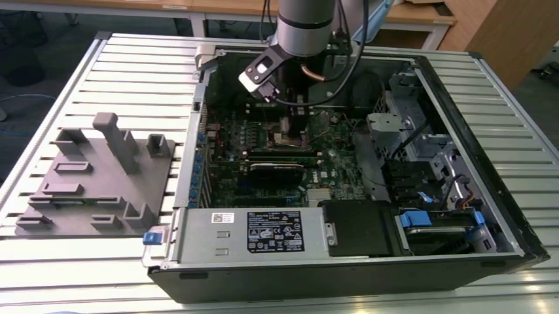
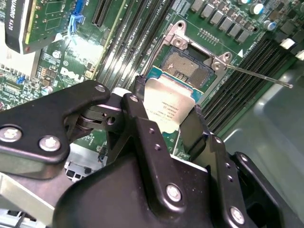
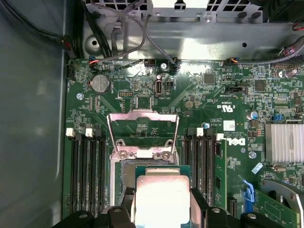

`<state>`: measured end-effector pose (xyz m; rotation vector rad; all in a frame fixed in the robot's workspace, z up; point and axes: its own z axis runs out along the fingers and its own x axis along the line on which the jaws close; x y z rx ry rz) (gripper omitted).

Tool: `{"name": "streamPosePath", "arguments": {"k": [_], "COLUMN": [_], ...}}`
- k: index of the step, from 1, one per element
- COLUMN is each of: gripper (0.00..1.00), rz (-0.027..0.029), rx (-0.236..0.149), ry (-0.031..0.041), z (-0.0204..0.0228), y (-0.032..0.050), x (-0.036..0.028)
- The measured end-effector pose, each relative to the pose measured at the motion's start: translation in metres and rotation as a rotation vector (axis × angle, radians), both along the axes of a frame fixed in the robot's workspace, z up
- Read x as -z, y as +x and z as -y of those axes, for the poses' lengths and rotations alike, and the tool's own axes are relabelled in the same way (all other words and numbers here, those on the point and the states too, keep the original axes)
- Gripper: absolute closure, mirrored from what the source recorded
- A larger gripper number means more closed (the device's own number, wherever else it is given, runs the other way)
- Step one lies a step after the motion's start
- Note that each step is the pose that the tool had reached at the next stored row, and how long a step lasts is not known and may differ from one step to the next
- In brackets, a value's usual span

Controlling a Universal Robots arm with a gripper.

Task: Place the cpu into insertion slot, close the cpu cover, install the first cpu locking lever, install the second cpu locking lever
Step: 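Place the cpu into insertion slot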

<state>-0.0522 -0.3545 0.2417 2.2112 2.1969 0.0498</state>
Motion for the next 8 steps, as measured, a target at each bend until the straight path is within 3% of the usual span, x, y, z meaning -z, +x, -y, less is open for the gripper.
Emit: {"name": "streamPosePath", "arguments": {"k": [3, 8], "gripper": [0.46, 0.46], "rz": [0.0085, 0.0122], "rx": [0.000, 0.000], "ry": [-0.0099, -0.0123], "z": [-0.0001, -0.0012], "y": [0.0001, -0.0039], "x": [0.0023, 0.0039]}}
